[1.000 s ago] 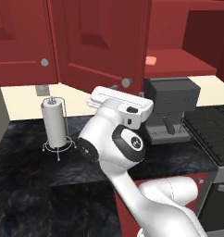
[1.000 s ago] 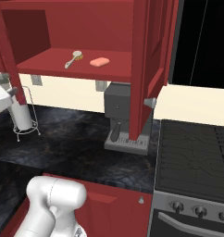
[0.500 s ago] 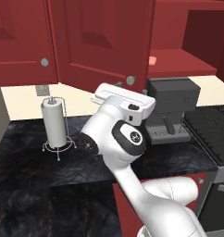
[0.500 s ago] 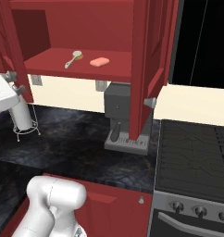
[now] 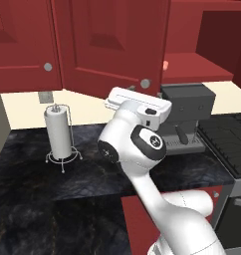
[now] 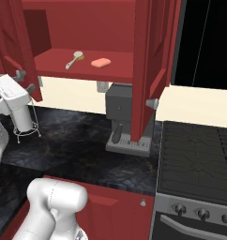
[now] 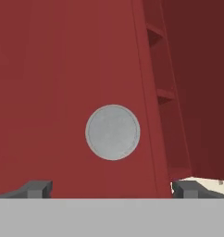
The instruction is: Pick up the dish brush and bar soap from the sink, and place them back in the cabinet, and close the cabinet doors.
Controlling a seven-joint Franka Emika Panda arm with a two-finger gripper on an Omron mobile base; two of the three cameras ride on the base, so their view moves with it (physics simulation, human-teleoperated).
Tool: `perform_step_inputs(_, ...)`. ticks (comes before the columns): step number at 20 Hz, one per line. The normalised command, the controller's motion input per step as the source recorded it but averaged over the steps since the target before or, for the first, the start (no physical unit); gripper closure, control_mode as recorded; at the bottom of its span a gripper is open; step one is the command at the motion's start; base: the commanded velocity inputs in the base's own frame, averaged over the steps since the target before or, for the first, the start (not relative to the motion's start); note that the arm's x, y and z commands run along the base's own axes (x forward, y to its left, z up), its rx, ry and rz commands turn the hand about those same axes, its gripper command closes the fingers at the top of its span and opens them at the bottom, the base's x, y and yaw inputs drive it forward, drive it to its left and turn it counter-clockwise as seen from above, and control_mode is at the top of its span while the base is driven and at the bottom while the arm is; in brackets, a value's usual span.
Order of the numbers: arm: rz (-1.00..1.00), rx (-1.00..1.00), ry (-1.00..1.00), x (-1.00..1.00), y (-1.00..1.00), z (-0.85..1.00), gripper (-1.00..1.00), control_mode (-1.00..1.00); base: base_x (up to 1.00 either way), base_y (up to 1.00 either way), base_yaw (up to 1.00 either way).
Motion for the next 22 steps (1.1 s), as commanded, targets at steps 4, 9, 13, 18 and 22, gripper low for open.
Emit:
perform_step_inputs(4, 0.04, 0.00, 0.00, 0.46, 0.00, -0.02, -1.00, -1.00, 0.00, 0.00, 0.00)
perform_step_inputs(9, 0.02, 0.00, 0.00, 0.45, 0.00, -0.01, -1.00, -1.00, 0.00, 0.00, 0.00)
perform_step_inputs(13, 0.00, 0.00, 0.00, 0.49, 0.00, 0.00, -1.00, -1.00, 0.00, 0.00, 0.00)
perform_step_inputs(18, 0.00, 0.00, 0.00, 0.62, 0.00, 0.00, -1.00, -1.00, 0.00, 0.00, 0.00)
perform_step_inputs(22, 0.00, 0.00, 0.00, 0.61, 0.00, 0.00, -1.00, -1.00, 0.00, 0.00, 0.00)
